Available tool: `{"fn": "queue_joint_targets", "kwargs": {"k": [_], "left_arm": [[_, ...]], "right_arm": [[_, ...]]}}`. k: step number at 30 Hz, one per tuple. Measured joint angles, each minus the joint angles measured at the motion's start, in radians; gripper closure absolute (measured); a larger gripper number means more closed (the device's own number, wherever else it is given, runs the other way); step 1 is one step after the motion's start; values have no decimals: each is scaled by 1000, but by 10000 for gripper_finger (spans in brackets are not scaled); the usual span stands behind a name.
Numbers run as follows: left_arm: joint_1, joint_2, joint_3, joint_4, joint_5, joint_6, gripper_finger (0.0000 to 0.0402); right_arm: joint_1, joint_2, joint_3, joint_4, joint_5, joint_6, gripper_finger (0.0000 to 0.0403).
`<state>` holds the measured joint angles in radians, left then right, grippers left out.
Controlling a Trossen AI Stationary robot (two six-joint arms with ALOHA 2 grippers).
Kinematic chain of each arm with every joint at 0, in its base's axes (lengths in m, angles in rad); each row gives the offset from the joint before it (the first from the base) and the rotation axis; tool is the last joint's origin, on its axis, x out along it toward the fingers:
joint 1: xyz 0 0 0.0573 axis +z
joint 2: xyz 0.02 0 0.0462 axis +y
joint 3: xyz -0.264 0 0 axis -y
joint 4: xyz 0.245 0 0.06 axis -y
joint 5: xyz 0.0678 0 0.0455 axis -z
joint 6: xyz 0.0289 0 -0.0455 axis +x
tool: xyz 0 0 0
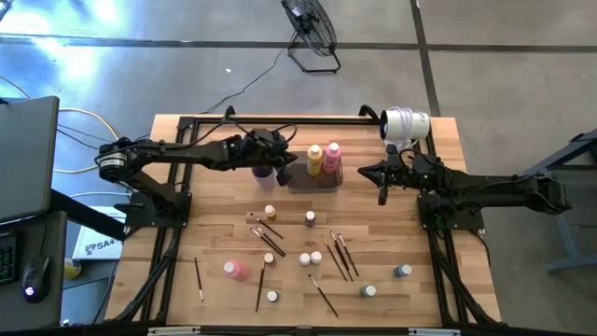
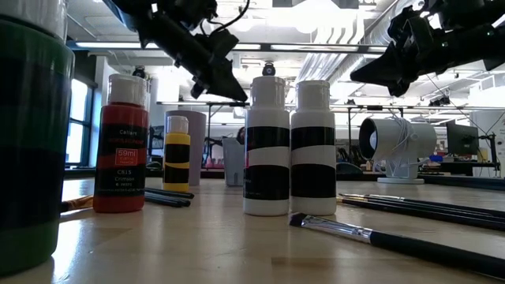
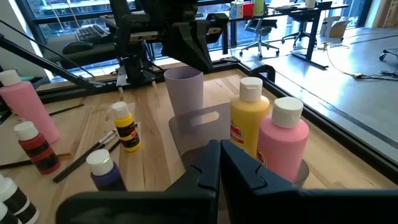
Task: Pick & Place Paint Supplies
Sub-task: Put the silver paint brush into the purple cup
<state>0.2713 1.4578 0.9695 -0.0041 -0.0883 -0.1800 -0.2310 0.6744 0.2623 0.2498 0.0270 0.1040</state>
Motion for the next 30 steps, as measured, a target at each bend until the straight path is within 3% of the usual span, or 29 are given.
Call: {"fn": "queue_joint_targets", "kwargs": {"k": [3,9,17,24,30], "left_arm": [[-19,-12,0,-5,-10,74,401],[-80,-62,1,-5,-162,194,401],[-96,-190,-56,2,-175,239,401],[-125,-374,-202,1,-171,229,401],[-157,-623,-325,-3,-171,277,401]], "right_arm": [[0,0,0,-6,0,0,398],[0,0,0,-15,-4,4,398],[0,0,0,-37,-34,11,398],[0,0,0,-46,-31,30,398],[0,0,0,-52,-30,31,398]]}}
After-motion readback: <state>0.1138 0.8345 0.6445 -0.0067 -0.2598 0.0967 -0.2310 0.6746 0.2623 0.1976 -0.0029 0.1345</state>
